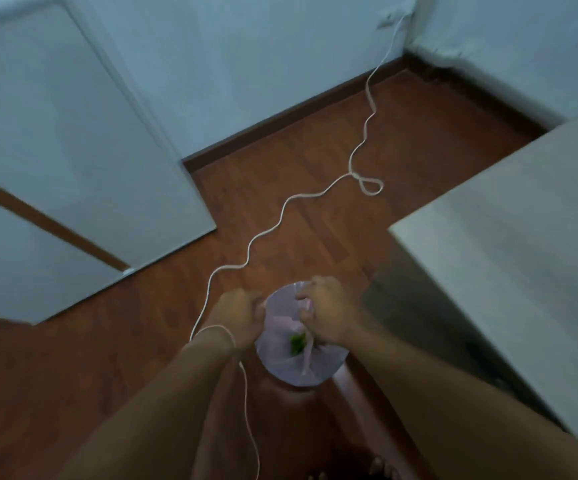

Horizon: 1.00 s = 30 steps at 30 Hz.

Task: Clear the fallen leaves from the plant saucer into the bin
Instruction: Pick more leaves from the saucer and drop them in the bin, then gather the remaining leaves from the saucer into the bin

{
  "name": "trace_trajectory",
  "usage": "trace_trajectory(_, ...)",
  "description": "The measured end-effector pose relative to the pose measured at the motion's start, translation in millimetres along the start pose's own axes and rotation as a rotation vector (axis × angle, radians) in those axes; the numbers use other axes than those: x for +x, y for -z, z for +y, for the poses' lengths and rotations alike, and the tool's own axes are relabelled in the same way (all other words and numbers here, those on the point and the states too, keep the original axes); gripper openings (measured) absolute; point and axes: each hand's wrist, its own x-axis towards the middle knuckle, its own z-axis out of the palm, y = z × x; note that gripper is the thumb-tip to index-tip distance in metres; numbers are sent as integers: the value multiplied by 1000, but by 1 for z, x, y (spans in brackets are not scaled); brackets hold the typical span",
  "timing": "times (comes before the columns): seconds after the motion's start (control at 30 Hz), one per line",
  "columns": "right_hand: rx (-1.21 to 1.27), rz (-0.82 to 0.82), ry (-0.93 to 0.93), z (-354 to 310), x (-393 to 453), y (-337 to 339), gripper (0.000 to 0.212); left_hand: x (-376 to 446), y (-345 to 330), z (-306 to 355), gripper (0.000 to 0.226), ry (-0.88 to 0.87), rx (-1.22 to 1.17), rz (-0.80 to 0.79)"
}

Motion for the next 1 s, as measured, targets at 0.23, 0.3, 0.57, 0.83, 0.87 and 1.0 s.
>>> trace_trajectory(0.23, -1, 153, 47, -86, -6, 192, 43, -1, 162, 92, 34, -75, 30, 214)
trace_trajectory(0.3, 6, 183, 13, -92, -21, 239, 48, -4, 195, 121, 34, -121, 50, 250)
trace_trajectory(0.57, 2, 399, -329, -25, -143, 345, 54, -19, 229, 267, 37, -417, 187, 173)
trace_trajectory(0.83, -6, 354, -626, 61, -310, 330, 51, -40, 146, 411, 49, -703, 173, -61)
trace_trajectory(0.87, -17, 341, -657, 71, -332, 326, 48, -46, 131, 426, 50, -738, 184, -99)
trace_trajectory(1.0, -10, 312, -814, 102, -421, 314, 39, -80, 68, 476, 53, -869, 250, -258)
